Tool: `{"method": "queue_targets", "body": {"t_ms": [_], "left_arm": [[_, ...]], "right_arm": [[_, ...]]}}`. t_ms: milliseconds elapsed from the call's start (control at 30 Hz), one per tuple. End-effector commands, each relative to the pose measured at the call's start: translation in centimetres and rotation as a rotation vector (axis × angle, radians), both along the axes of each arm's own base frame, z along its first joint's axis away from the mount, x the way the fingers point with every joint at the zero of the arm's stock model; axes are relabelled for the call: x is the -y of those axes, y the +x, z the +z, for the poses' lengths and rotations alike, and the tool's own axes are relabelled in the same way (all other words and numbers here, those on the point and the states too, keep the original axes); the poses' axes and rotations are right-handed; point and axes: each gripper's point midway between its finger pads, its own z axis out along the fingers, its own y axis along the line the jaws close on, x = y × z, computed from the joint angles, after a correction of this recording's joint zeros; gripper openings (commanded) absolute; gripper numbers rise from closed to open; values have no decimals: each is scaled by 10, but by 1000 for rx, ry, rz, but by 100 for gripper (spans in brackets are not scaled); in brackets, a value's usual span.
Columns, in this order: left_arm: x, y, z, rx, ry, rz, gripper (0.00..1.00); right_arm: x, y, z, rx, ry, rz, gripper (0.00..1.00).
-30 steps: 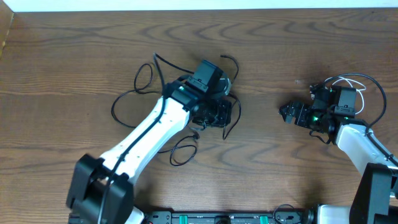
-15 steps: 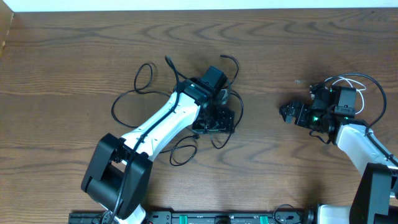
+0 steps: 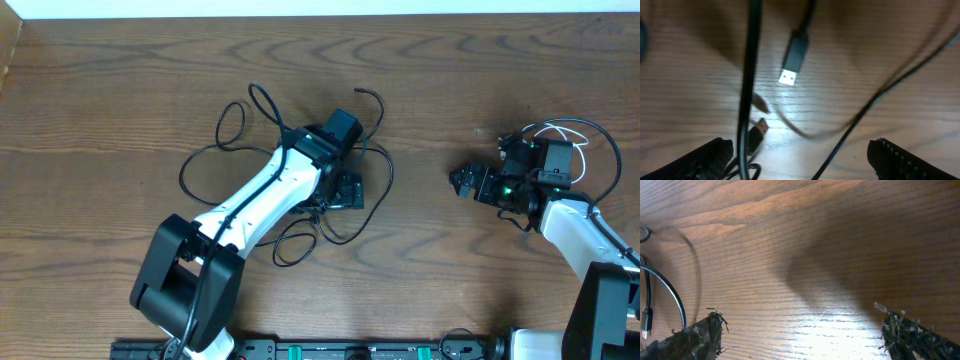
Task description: Untangle cables
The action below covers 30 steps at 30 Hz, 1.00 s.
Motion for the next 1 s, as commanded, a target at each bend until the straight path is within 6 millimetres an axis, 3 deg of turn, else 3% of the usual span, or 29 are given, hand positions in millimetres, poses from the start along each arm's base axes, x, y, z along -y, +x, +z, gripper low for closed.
{"method": "queue_targets", "body": {"t_ms": [0,133,267,400,500,833,967], "left_arm": [[-8,26,18,63,15,62,91],[-6,55,46,138,-36,117,91],[-3,79,56,220,-74,160,92],[-29,101,58,333,49,300,91],[-41,105,60,368,97,393,91],[-45,115,64,403,49,653,92],[-45,115,56,402,34,712,92]], "right_arm": [[-3,0,-1,4,-2,20,99],[-3,0,-1,4,-2,20,99],[-3,0,-1,4,-2,20,99],[-3,0,-1,4,-2,20,99],[-3,0,-1,4,-2,20,99],[-3,0,-1,4,-2,20,99],[-3,0,-1,4,-2,20,99]]}}
